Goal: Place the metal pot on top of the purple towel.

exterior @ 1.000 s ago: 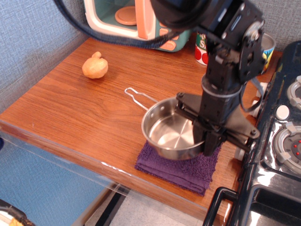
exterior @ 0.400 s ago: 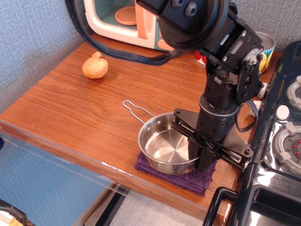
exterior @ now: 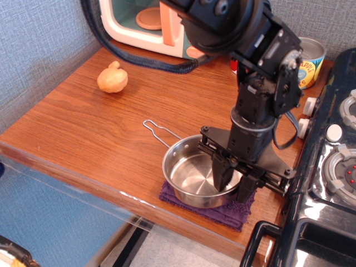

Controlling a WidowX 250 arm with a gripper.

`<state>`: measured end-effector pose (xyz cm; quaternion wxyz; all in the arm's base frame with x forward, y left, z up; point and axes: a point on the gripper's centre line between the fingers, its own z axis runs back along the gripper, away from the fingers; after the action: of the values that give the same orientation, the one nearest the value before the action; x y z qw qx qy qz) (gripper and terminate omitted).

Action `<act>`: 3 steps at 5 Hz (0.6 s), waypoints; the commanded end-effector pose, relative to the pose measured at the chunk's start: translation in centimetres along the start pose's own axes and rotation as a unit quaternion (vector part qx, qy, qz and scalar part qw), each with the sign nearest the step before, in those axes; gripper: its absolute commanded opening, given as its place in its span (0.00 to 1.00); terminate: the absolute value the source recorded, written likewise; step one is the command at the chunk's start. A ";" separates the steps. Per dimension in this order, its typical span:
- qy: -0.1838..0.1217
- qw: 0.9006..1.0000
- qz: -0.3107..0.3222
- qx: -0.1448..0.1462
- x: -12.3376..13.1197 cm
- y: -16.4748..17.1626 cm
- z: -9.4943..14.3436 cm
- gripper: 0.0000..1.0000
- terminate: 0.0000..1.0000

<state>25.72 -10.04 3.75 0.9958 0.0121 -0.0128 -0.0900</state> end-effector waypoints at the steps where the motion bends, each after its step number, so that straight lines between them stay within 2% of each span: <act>1: -0.069 0.996 -0.001 -0.048 1.1 0.4 5.1 1.00 0.00; 2: -0.100 0.992 0.032 -0.065 1.0 2.5 7.4 1.00 0.00; 3: -0.106 0.990 0.086 -0.047 0.9 5.8 7.9 1.00 0.00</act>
<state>27.35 -4.70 10.19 0.9955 -0.0404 -0.0861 0.0000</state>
